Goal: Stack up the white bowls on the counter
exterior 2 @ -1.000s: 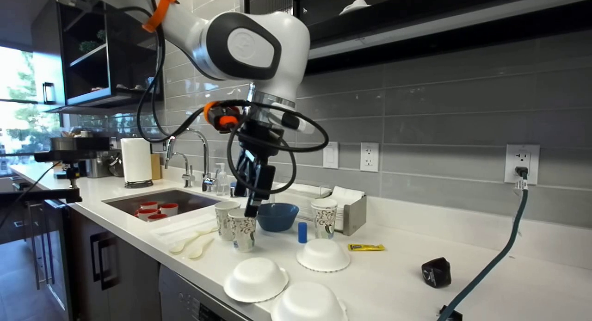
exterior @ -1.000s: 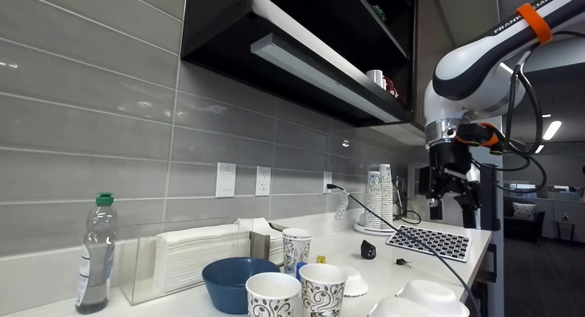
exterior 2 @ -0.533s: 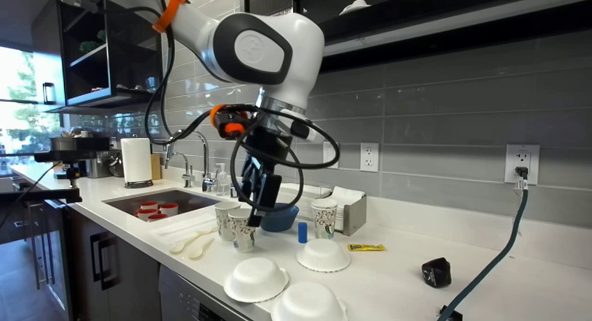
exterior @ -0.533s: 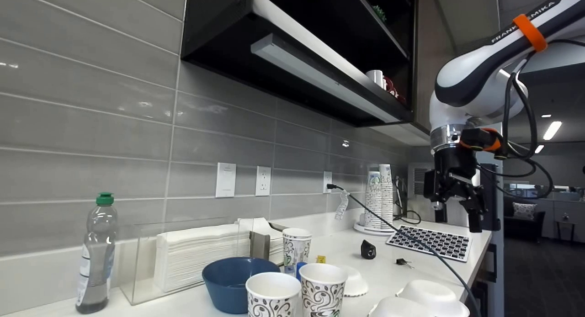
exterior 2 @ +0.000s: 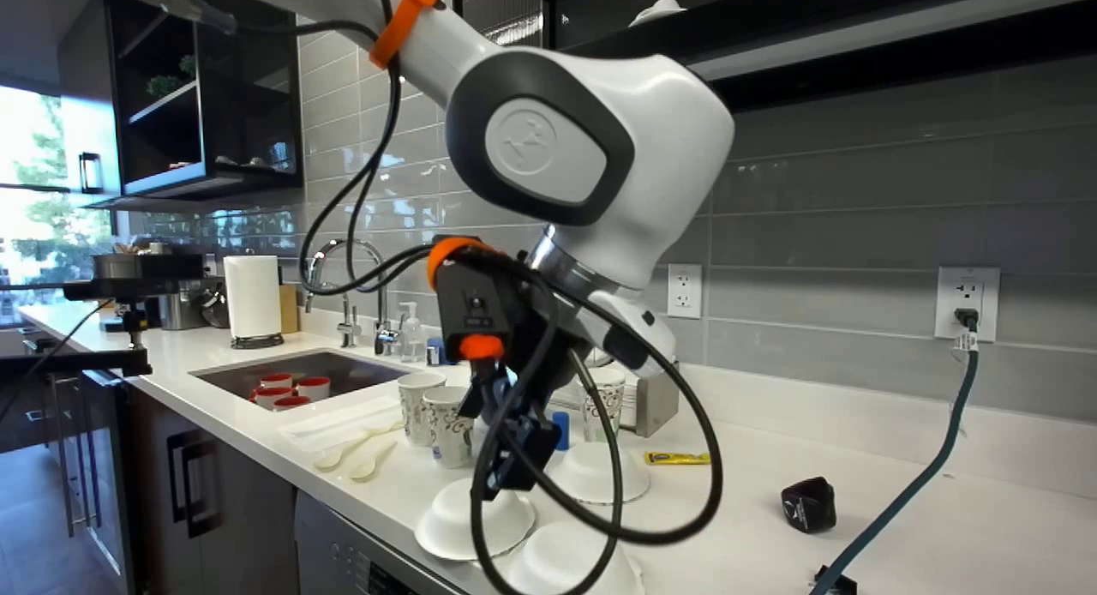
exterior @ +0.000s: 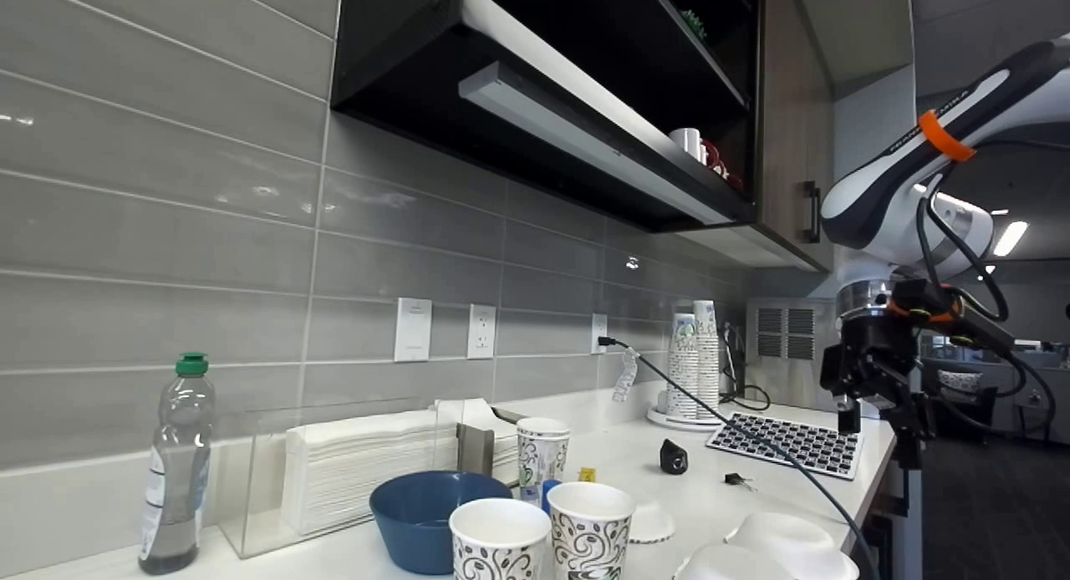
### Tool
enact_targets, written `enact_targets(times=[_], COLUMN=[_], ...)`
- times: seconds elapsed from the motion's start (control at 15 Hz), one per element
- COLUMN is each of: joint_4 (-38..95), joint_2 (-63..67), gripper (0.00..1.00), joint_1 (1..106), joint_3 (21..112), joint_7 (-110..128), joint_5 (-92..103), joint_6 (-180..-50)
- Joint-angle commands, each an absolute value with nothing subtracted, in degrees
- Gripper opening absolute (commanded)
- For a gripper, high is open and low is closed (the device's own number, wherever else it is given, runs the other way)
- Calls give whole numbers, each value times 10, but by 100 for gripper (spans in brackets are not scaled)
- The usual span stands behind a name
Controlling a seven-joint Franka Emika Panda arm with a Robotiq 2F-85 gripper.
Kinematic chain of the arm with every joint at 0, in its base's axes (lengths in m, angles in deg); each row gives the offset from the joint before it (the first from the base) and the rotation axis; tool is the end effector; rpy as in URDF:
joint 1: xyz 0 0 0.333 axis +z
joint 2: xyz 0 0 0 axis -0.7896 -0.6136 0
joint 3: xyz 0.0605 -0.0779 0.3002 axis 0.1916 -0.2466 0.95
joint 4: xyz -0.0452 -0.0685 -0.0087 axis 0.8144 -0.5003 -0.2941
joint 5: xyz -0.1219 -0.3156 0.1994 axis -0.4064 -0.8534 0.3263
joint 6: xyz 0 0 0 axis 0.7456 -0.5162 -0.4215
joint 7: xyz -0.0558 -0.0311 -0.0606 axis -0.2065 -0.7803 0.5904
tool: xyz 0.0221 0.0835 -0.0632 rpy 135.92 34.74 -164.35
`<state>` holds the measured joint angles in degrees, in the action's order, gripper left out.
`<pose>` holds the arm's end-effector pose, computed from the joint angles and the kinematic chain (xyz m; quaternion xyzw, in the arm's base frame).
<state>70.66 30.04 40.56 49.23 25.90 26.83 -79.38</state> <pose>0.3726 -0.2060 0.3890 -0.9352 0.2159 0.1246 0.2515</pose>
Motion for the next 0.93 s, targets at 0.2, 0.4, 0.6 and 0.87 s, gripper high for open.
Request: enact_targets(times=[0.2,0.4,0.6,0.87], joint_4=[702,702,689,679], joint_2=[271,275,247,204], gripper=[100,100,100,100], joint_1=[380,381,374,359], joint_3=[498,503,487,471], joint_7=[282,281,317,396], joint_5=[285,285,308,337], joint_6=[-785,-785,-784,-783])
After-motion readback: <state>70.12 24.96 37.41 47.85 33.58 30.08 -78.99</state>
